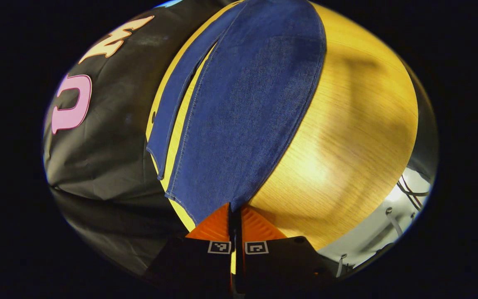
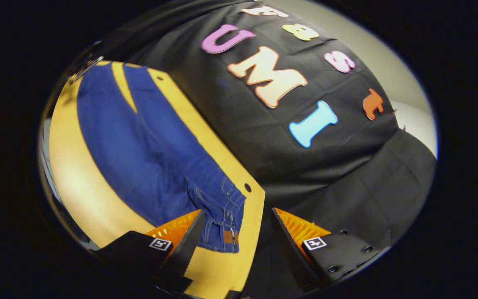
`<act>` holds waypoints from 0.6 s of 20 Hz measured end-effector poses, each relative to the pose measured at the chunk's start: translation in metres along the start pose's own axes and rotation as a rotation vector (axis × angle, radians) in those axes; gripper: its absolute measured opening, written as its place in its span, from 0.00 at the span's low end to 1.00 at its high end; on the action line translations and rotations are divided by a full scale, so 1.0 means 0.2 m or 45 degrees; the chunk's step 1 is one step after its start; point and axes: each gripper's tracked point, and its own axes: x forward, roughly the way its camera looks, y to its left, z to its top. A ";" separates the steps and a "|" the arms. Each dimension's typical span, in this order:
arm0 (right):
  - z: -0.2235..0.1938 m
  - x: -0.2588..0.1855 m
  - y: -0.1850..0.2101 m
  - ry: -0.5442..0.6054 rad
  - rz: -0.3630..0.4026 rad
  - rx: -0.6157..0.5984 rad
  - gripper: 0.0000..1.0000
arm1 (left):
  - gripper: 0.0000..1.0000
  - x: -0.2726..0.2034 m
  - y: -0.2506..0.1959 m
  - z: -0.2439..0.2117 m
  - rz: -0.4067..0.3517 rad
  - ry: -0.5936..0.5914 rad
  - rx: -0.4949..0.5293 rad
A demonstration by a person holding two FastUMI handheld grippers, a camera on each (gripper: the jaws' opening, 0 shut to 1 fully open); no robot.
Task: Grasp the waist and the cuffs of the jeans and fold them to make the two legs overlap; first hold the waist and fold one-third of the jeans toward the cuffs, then hold the cuffs and fold the remaining one-third in the same direction to finish folding.
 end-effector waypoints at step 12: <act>-0.60 0.25 0.51 0.001 0.534 -0.718 0.96 | 0.00 0.01 0.00 0.00 0.066 0.103 0.086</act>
